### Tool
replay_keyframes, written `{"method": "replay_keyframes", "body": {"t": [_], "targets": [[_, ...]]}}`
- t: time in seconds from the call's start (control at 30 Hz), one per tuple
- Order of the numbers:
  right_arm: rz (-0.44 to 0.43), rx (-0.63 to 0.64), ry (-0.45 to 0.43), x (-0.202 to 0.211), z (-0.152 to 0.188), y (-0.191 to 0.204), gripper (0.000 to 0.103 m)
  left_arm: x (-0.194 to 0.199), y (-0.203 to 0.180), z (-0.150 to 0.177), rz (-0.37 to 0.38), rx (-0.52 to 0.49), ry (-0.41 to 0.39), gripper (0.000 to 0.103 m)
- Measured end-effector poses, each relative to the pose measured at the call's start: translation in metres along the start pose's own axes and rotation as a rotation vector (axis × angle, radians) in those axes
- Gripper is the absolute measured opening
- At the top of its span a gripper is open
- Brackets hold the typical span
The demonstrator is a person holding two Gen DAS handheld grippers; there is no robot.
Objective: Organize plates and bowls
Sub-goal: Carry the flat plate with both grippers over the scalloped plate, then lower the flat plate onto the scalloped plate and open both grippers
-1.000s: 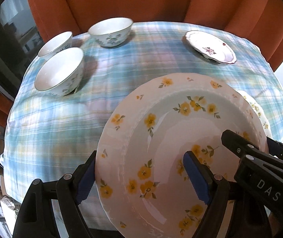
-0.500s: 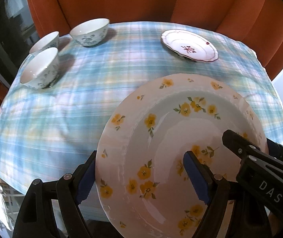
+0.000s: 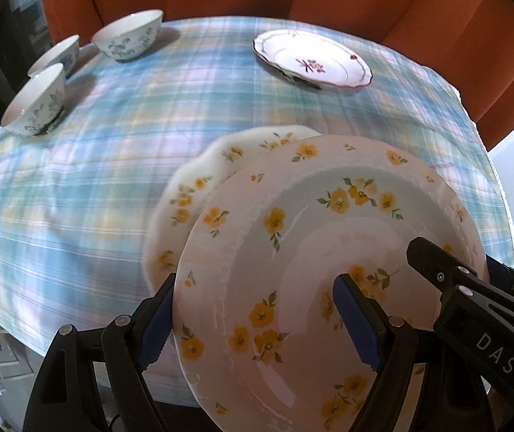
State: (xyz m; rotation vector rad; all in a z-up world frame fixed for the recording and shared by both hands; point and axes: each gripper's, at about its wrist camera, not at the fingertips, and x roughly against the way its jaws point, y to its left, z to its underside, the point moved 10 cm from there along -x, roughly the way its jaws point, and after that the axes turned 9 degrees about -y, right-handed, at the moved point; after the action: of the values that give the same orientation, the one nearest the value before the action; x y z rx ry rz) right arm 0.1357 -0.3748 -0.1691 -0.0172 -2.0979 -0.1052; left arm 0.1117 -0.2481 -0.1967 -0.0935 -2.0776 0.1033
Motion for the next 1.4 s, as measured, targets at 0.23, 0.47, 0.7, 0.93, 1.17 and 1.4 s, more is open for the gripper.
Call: {"method": "replay_keyframes", "body": {"t": [0.23, 0.47, 0.7, 0.93, 1.17, 1.4], "targets": [[0.007, 0.002, 0.050, -0.017, 0.005, -0.013, 0.071, -0.018, -0.009, 0.006, 0.005, 0.034, 0.038, 0.084], [-0.001, 0.066, 0.047, -0.026, -0.003, -0.006, 0.071, -0.028, -0.002, 0.006, -0.021, 0.073, 0.056, 0.084], [-0.011, 0.082, 0.068, -0.038, -0.008, -0.002, 0.071, -0.031, 0.002, -0.001, -0.062, 0.057, 0.035, 0.085], [-0.017, 0.080, 0.071, -0.044, -0.009, -0.002, 0.071, -0.034, 0.003, -0.004, -0.078, 0.058, 0.029, 0.087], [-0.068, 0.031, 0.077, -0.035, -0.006, -0.005, 0.071, -0.035, 0.002, -0.005, -0.078, 0.056, 0.028, 0.088], [-0.033, -0.036, 0.039, -0.021, -0.004, -0.021, 0.053, -0.032, 0.002, -0.005, -0.098, 0.046, 0.011, 0.087]]}}
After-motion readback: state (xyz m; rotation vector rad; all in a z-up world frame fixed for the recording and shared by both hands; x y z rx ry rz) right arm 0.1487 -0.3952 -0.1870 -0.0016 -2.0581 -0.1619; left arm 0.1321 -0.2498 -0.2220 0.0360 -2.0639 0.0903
